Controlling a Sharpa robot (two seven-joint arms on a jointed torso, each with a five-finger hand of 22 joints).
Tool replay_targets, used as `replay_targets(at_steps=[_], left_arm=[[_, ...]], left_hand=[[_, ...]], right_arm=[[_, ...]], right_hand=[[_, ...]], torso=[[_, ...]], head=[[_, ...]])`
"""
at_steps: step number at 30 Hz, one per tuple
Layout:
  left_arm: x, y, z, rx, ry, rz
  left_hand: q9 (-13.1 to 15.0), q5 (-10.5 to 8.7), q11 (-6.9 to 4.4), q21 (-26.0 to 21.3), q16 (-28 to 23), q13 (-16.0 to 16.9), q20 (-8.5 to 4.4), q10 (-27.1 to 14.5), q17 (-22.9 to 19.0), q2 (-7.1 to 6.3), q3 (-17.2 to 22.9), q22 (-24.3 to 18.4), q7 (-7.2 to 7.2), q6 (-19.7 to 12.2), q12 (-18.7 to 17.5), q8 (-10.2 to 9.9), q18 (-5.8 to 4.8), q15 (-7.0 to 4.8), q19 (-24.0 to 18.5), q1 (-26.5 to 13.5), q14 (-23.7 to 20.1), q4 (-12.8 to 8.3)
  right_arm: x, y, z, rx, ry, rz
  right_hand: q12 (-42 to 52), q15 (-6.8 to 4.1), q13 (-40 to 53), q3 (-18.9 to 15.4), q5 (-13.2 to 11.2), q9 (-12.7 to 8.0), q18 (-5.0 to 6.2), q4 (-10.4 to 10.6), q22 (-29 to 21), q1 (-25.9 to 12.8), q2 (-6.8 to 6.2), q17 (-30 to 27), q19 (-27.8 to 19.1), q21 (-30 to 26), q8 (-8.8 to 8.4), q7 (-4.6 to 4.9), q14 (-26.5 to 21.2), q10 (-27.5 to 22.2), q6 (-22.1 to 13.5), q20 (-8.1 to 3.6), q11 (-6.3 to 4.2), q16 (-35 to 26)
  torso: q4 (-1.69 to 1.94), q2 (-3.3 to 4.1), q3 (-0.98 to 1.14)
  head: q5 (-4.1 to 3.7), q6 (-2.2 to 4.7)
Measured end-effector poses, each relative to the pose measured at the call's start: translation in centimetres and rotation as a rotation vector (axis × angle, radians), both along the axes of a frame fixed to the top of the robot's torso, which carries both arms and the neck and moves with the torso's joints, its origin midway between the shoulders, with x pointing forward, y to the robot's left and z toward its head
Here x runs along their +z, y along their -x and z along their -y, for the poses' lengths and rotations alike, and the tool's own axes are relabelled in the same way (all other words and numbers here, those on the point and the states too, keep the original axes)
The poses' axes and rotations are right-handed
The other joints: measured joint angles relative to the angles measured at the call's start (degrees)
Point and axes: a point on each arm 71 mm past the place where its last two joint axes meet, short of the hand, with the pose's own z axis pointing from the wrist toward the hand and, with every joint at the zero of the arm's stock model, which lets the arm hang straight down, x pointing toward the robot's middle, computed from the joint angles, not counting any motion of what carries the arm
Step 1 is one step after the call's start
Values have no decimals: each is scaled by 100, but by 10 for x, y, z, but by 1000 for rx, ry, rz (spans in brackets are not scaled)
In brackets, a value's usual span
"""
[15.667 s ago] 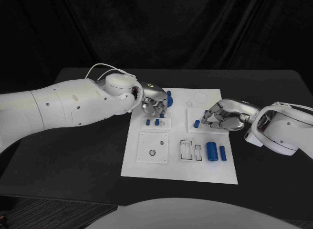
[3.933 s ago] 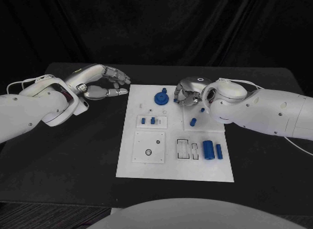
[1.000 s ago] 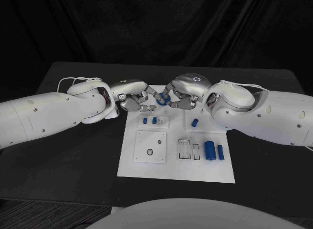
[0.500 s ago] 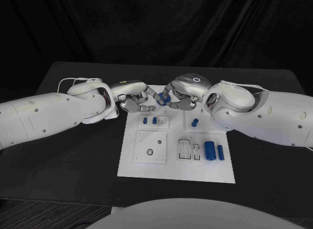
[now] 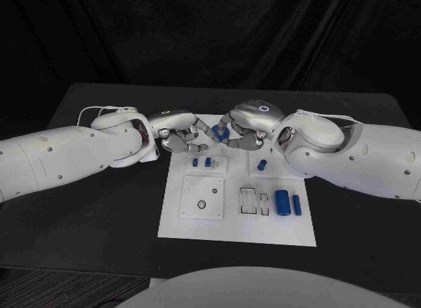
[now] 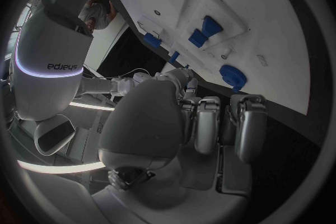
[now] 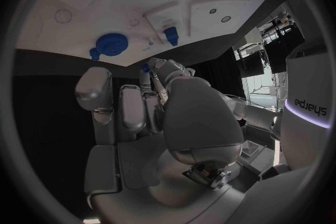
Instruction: Assemble the parts on the task board
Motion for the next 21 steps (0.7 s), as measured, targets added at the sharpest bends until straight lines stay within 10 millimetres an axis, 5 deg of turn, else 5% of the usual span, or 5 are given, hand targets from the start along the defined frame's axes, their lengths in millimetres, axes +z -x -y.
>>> replay_targets(at_steps=[21], left_arm=[[-4, 0, -1, 12, -18, -23]], left_hand=[[-25, 0, 0, -23, 0, 0, 0, 0, 0, 0, 40, 0, -12, -52, 0, -20, 0, 0, 0, 0, 0, -40]], right_arm=[[-1, 2, -2, 10, 8, -9]], right_hand=[[0, 0, -12, 40, -44, 9, 0, -41, -1, 0, 0, -20, 0, 0, 13, -3, 0, 0, 2, 0, 0, 0]], torso=[[7, -4, -1]], head=[[2, 0]])
